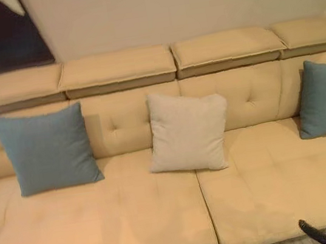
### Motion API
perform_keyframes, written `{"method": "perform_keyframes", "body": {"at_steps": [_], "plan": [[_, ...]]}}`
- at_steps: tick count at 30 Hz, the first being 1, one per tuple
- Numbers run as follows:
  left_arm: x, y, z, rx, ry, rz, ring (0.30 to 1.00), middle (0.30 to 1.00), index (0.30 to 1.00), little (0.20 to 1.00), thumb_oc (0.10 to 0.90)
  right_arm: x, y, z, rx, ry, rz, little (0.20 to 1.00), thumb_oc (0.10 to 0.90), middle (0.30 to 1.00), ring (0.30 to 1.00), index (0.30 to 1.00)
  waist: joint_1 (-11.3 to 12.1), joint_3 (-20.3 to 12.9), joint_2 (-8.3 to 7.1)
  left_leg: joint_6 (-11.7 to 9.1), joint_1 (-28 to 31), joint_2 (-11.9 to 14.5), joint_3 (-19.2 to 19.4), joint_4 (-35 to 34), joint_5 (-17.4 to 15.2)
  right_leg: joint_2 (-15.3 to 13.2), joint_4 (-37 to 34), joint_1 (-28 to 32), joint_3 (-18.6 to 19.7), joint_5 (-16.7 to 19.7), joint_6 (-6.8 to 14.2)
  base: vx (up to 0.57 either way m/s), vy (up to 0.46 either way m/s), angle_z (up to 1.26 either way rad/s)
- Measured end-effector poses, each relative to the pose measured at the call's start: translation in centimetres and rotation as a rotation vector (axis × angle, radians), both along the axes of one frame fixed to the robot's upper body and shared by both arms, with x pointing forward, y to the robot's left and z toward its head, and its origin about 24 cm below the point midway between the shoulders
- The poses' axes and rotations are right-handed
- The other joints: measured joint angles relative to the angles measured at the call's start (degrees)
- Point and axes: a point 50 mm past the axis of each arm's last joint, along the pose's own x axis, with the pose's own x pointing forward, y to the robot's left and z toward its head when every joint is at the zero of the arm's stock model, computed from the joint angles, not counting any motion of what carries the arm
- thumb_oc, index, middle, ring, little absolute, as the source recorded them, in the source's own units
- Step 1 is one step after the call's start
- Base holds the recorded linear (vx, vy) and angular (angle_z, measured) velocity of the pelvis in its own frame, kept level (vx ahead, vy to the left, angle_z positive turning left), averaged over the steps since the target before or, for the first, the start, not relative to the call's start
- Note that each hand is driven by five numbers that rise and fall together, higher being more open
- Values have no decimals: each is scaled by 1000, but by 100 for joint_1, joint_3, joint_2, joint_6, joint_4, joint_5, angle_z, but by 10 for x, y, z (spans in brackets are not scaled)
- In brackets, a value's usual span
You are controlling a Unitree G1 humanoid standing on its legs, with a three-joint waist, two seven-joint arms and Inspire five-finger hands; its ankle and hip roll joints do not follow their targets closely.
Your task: Pick up all the scattered cushions and arrange them neatly on the sofa.
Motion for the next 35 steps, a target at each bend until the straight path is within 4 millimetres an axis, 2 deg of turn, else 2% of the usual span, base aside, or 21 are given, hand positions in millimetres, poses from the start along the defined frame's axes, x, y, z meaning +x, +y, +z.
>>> {"method": "perform_keyframes", "body": {"at_steps": [1, 3, 4, 6, 9, 10, 12, 13, 15, 16, 18, 20, 22, 23, 24, 26, 27, 28, 29, 31, 35], "plan": [[-2, -1, -1, -13, 11, 6, 900, 900, 900, 900, 800, 10, 20, -6, 62, -42, -9, 900, 800, 900, 900, 900, 23, 11, -54, 216, 137, -93, 150, -255, 142, 0, -204, -49, 108, 600, 207, -741, 105, -25], [-8, 2, -1, -13, 26, 33, 900, 900, 900, 900, 800, 16, 53, -15, 146, -30, 67, 900, 800, 900, 900, 900, 203, 51, 7, 597, 275, -91, 594, -556, 396, 194, -1106, 21, 155, 1497, 198, -818, 86, -102], [-13, -3, -4, -28, 48, 44, 900, 900, 900, 900, 800, 28, 62, -14, 170, -58, 135, 900, 800, 900, 900, 900, 297, 172, 287, 1014, 338, -57, 666, -762, 454, 335, -898, 119, 166, 769, 623, -691, 55, -101], [-9, -10, -5, -45, 37, 39, 900, 900, 900, 900, 800, 33, 61, -14, 176, -52, 138, 900, 800, 900, 900, 900, 363, 415, 683, 1240, 425, -83, 692, -1017, 647, 324, 318, 162, 234, -164, 567, -438, -11, -23], [-17, -12, -6, -49, 55, 45, 900, 900, 900, 900, 800, 40, 58, -11, 165, -63, 143, 900, 800, 900, 900, 900, 751, 520, 889, 1360, 416, -124, 981, -1223, 964, 130, 1383, 428, 409, -791, 466, -338, -84, -43], [-36, -9, -8, -43, 103, 68, 900, 900, 900, 900, 800, 43, 59, -11, 162, -57, 162, 900, 800, 900, 900, 900, 875, 481, 849, 1444, 334, -156, 1041, -1270, 1118, 85, 1420, 879, 523, -1029, 643, -612, -342, -5], [-47, 5, -6, -13, 143, 88, 900, 900, 900, 900, 800, 40, 60, -14, 157, 1, 197, 900, 800, 900, 900, 900, 1063, 232, 661, 1378, 9, -114, 1062, -1195, 1267, 159, 2422, 950, 894, -1464, 551, -603, -397, -11], [-50, 11, -4, 1, 137, 107, 900, 900, 900, 900, 800, 41, 61, -14, 148, 13, 227, 900, 800, 900, 900, 900, 1416, 257, 483, 1314, -97, -31, 1217, -1232, 1393, 299, 2315, 1173, 1143, -1542, 634, -321, -267, -52], [-53, 21, -1, 20, 126, 128, 900, 900, 900, 900, 800, 53, 60, -10, 129, -1, 253, 900, 800, 900, 900, 900, 1554, 225, 186, 1088, -392, -17, 1054, -1278, 1608, 508, 723, 1790, 1106, -1676, 598, -431, -351, -37], [-56, 21, -1, 16, 127, 143, 900, 900, 900, 900, 800, 57, 59, -9, 118, -8, 266, 900, 800, 900, 900, 900, 1530, 235, 160, 1026, -461, 23, 1029, -1337, 1688, 596, 336, 1895, 1010, -1682, 496, -332, -263, -8], [-51, 24, 1, 7, 82, 204, 900, 900, 900, 900, 800, 64, 55, -5, 74, -14, 328, 900, 800, 900, 900, 900, 1534, 278, 5, 669, -743, 179, 951, -1480, 2075, 927, -618, 1993, 1134, -1904, 20, -372, -247, 17], [-42, 15, -1, -23, 48, 230, 900, 900, 900, 900, 800, 46, 42, -7, 38, 53, 349, 900, 800, 900, 900, 900, 1509, 300, 349, 438, -832, 628, 561, -1765, 2142, 1555, -477, 1811, 975, -1756, -225, -680, -383, 31], [-27, 15, 0, -24, -9, 249, 900, 900, 900, 900, 800, 37, 37, -6, 9, 69, 373, 900, 800, 900, 900, 900, 1400, 385, 437, 307, -995, 827, 586, -1906, 1975, 1817, -244, 1559, 969, -1614, -469, -422, -185, 88], [-2, 22, 6, -10, -64, 268, 900, 900, 900, 900, 800, 14, 44, -14, 25, 128, 378, 900, 800, 900, 900, 900, 1199, 562, 126, 259, -1112, 1024, 1670, -1818, 1533, 1686, -307, 1348, 535, -1482, -733, -350, -98, 101], [-6, 20, 5, -9, -52, 265, 900, 900, 900, 900, 800, -4, 50, -21, 58, 194, 356, 900, 800, 900, 900, 900, 1143, 552, 28, 271, -1031, 1051, 1687, -1256, 1531, 1615, -490, 1217, 554, -1183, -864, -433, -101, 64], [-10, 14, 2, -23, -38, 267, 900, 900, 900, 900, 800, -10, 51, -22, 59, 205, 363, 900, 800, 900, 900, 900, 1089, 514, -49, 201, -1162, 926, 1278, 24, 1327, 1533, -732, 1340, 542, -980, -847, -223, 29, 0], [-18, 0, -4, -57, 11, 262, 900, 900, 900, 900, 800, -30, 48, -26, 80, 298, 341, 900, 800, 900, 900, 900, 904, 484, 45, 69, -640, 528, 759, 398, 887, 1466, -1120, 1373, 498, -807, -710, -53, 100, 20], [-18, -4, -5, -68, 12, 258, 900, 900, 900, 900, 800, -34, 46, -26, 83, 317, 337, 900, 800, 900, 900, 900, 880, 476, 154, 92, -415, 527, 811, 377, 694, 1461, -1161, 1327, 466, -677, -684, -71, 137, 21], [-23, -13, -7, -91, 26, 261, 900, 900, 900, 900, 800, -39, 45, -26, 85, 330, 331, 900, 800, 900, 900, 900, 817, 463, 351, 238, -33, 531, 856, 126, 411, 1518, -1170, 1289, 443, -596, -612, -16, 36, 15], [-31, -22, -10, -114, 56, 249, 900, 900, 900, 900, 800, -49, 46, -28, 102, 357, 326, 900, 800, 900, 900, 900, 653, 300, 605, 402, 621, 489, 829, -1220, 381, 1578, -1126, 1128, 370, -530, -512, -19, 52, 31], [-40, -23, -11, -109, 82, 222, 900, 900, 900, 900, 800, -45, 60, -31, 148, 335, 339, 900, 800, 900, 900, 900, 734, 126, 558, 818, 982, 133, 756, -2255, 941, 1305, -1181, 1003, 357, -405, -286, -55, 104, 6]]}}
